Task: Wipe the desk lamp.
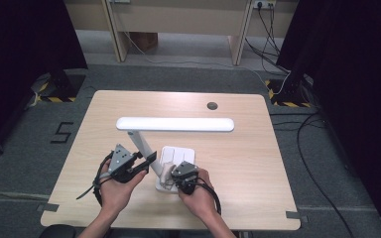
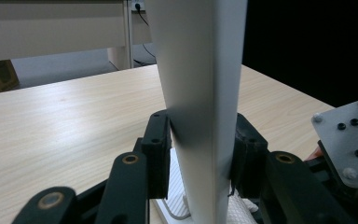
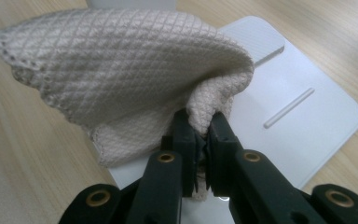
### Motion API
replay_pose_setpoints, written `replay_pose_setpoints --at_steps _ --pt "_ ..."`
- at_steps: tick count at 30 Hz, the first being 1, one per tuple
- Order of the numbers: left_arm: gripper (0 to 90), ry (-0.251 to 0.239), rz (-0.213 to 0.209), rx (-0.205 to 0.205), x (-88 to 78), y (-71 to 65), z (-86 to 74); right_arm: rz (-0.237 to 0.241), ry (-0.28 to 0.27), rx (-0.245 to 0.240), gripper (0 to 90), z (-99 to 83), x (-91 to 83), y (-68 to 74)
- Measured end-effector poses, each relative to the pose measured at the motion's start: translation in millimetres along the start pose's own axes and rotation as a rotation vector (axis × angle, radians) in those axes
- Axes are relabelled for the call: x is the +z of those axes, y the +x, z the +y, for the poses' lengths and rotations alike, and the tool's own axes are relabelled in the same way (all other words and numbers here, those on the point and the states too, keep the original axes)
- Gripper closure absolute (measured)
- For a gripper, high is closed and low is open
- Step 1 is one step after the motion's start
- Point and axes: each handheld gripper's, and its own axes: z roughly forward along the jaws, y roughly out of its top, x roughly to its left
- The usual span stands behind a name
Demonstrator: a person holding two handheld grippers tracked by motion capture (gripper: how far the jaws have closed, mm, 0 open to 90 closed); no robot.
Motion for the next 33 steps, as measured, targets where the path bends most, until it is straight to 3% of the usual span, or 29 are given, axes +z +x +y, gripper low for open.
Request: replay_pose_setpoints --at_steps 8,33 --pt "63.8 0.0 0.001 -0.006 -0.3 -0.1 -0.1 -0.035 0.027 -0.017 85.1 -4.1 -6.2 -3.4" --pt "63.8 0.002 0.004 -0.006 -0.3 -0.4 0.1 -0.098 0.047 0.034 85.2 -27.8 -23.5 -26.6"
